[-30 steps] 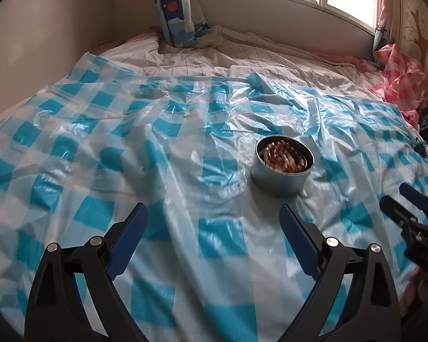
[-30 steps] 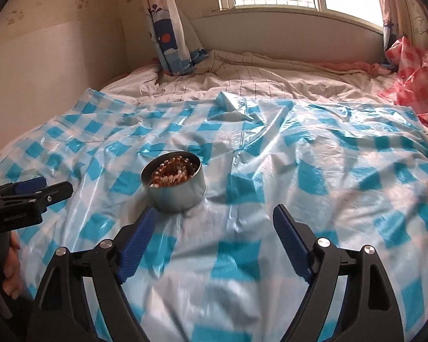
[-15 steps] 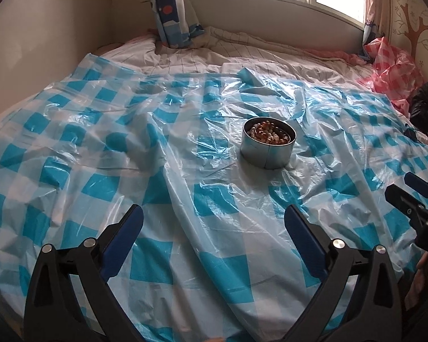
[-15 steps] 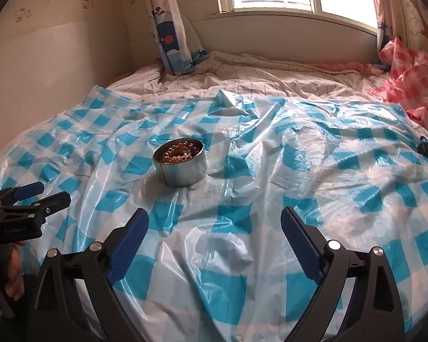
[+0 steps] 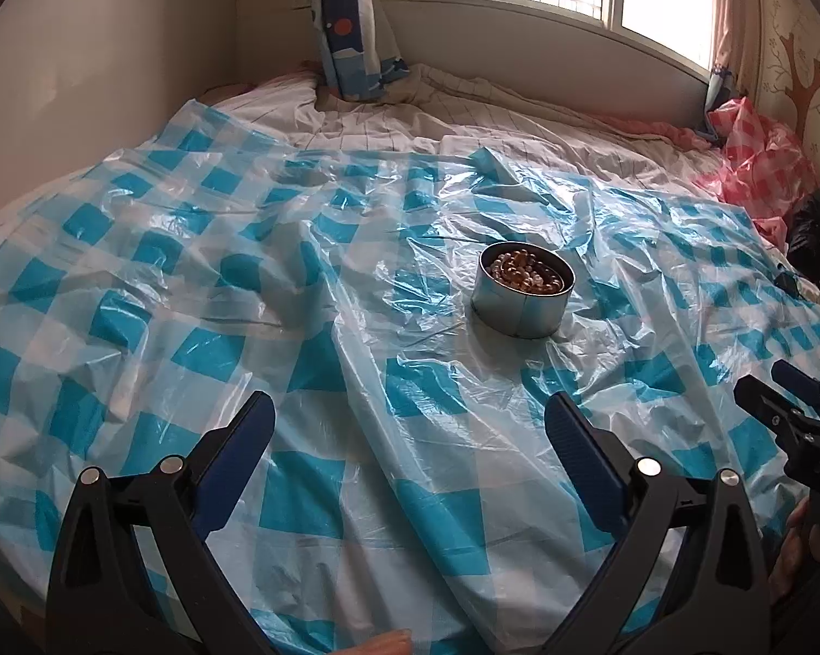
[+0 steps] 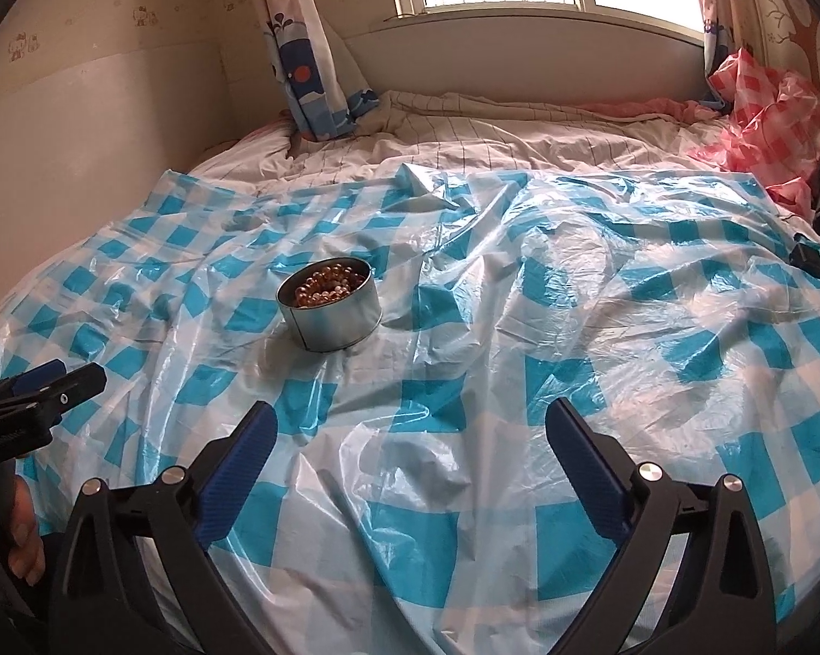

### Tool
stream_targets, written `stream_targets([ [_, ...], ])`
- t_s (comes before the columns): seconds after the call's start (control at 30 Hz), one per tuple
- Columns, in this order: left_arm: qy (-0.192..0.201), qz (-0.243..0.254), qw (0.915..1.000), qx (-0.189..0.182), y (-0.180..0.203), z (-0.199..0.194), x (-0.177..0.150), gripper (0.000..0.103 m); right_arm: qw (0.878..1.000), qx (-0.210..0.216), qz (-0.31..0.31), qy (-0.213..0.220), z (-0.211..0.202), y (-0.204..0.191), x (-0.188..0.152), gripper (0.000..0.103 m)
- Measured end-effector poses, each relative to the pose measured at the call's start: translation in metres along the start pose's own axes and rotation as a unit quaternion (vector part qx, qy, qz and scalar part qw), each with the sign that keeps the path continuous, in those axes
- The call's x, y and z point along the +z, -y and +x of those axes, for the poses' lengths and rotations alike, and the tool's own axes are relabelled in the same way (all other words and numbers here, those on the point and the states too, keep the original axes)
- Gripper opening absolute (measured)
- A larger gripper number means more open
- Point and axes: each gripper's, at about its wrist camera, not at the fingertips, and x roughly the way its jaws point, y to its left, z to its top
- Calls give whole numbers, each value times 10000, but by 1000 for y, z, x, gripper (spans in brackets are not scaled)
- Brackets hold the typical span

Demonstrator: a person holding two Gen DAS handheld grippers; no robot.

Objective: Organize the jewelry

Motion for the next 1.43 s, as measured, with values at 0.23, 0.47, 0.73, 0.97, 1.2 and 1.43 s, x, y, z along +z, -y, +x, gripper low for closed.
stream_targets([
  [0.23,15,208,9998,68,10,-1,0,95,10000,-5,5,-8,0,-1,0,95],
  [0.47,7,209,9998,71,10,-1,0,95,10000,-4,0,-6,0,-1,0,95],
  [0.73,-15,239,9997,86,12,-1,0,95,10000,1,8,-9,0,-1,0,95],
  [0.97,12,331,9993,-157,10,-1,-3,95,10000,-3,10,-27,1,-1,-1,95],
  [1.2,-287,183,9990,-300,3,9,-1,95,10000,-7,17,-23,2,0,-3,95],
  [1.43,-434,317,9985,-143,10,14,-5,95,10000,-44,32,-20,4,3,-5,95],
])
